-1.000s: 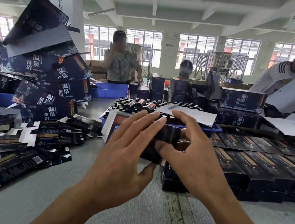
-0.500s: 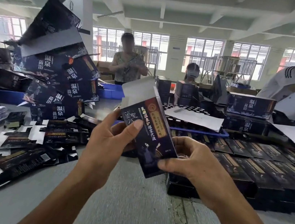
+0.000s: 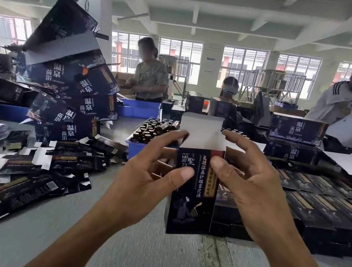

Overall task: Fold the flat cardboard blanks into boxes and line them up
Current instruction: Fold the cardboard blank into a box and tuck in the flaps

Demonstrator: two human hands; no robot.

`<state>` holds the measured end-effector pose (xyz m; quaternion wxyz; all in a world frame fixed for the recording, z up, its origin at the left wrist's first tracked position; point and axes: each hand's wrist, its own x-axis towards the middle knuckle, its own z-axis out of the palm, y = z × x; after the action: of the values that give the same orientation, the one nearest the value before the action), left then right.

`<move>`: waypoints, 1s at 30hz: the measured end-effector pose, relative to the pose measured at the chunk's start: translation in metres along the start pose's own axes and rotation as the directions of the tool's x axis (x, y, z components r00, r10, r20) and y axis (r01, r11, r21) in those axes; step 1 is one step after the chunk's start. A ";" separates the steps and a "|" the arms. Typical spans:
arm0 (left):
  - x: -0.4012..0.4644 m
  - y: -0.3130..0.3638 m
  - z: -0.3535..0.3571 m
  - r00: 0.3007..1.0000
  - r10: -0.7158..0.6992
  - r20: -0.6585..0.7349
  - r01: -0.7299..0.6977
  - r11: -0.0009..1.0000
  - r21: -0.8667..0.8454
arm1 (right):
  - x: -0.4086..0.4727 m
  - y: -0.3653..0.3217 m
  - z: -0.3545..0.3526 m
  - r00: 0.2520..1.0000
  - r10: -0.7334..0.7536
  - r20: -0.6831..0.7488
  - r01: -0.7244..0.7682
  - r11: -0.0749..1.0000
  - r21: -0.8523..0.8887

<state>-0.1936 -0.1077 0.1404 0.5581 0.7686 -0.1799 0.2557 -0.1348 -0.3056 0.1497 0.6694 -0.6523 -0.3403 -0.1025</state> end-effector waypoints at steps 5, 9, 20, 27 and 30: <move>0.000 0.000 -0.004 1.000 -0.006 0.031 0.007 0.999 -0.032 | 0.000 0.001 -0.005 0.995 0.024 0.100 -0.021 0.999 -0.030; 0.001 -0.001 -0.005 0.998 -0.039 0.039 0.042 0.997 -0.066 | -0.001 -0.001 -0.004 0.995 0.013 0.099 -0.004 0.997 -0.083; 0.002 0.000 -0.005 0.996 -0.085 0.014 0.086 0.991 -0.101 | 0.000 -0.001 -0.006 0.995 0.000 0.101 0.012 0.993 -0.118; 0.001 0.001 -0.006 0.996 -0.086 0.038 0.088 0.994 -0.063 | 0.000 0.000 -0.002 1.000 0.019 0.005 -0.019 0.995 -0.097; 0.001 0.000 -0.005 0.996 -0.077 0.043 0.080 0.995 -0.057 | 0.000 0.001 0.000 0.999 0.041 -0.019 -0.042 0.995 -0.089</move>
<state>-0.1938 -0.1034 0.1422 0.5862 0.7634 -0.1683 0.2126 -0.1342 -0.3059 0.1491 0.6444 -0.6877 -0.3160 -0.1092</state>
